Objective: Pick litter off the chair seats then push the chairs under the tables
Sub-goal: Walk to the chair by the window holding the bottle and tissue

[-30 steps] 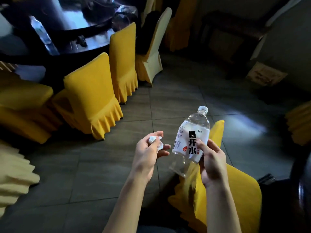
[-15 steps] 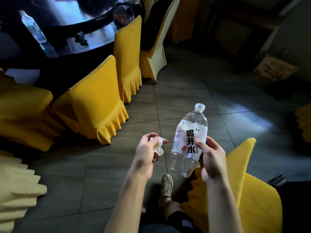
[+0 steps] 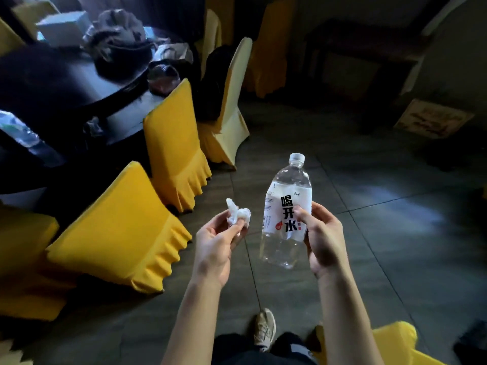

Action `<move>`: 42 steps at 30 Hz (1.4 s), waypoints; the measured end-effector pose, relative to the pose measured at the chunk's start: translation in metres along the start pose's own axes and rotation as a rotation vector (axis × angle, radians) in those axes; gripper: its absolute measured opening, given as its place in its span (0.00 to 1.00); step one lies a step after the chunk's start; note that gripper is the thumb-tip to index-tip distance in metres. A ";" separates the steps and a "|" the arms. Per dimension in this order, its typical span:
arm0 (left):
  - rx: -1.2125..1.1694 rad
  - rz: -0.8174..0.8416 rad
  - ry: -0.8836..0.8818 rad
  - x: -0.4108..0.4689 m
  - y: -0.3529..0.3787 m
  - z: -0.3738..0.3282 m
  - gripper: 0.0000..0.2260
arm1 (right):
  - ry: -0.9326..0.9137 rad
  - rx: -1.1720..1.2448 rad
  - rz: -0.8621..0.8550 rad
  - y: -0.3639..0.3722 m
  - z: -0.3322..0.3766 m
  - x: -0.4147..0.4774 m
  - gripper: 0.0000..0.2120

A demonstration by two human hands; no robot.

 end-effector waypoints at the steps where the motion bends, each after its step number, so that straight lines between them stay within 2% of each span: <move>1: 0.004 0.005 -0.003 0.009 0.014 0.000 0.11 | -0.004 0.006 -0.016 -0.007 0.009 0.013 0.06; 7: 0.091 0.131 -0.056 0.067 0.108 0.021 0.09 | -0.005 0.041 -0.105 -0.058 0.036 0.074 0.07; 16: 0.264 0.376 -0.239 0.151 0.269 0.106 0.09 | 0.004 0.123 -0.369 -0.166 0.066 0.163 0.08; 26: 0.345 0.593 -0.394 0.250 0.482 0.177 0.11 | 0.002 0.171 -0.645 -0.285 0.155 0.299 0.07; 34: 0.400 0.739 -0.515 0.258 0.598 0.237 0.11 | 0.014 0.239 -0.817 -0.364 0.180 0.336 0.10; 42: 0.575 0.761 -0.529 0.267 0.696 0.321 0.05 | 0.007 0.337 -0.903 -0.464 0.203 0.384 0.11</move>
Point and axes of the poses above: each hand's wrist, its own x-axis towards the middle knuckle, its own y-axis out of the palm, z = x × y, the point moved 6 cm from there along x, towards the middle knuckle, and after that the axes turned 9 degrees about -x, right-handed, at the moved point
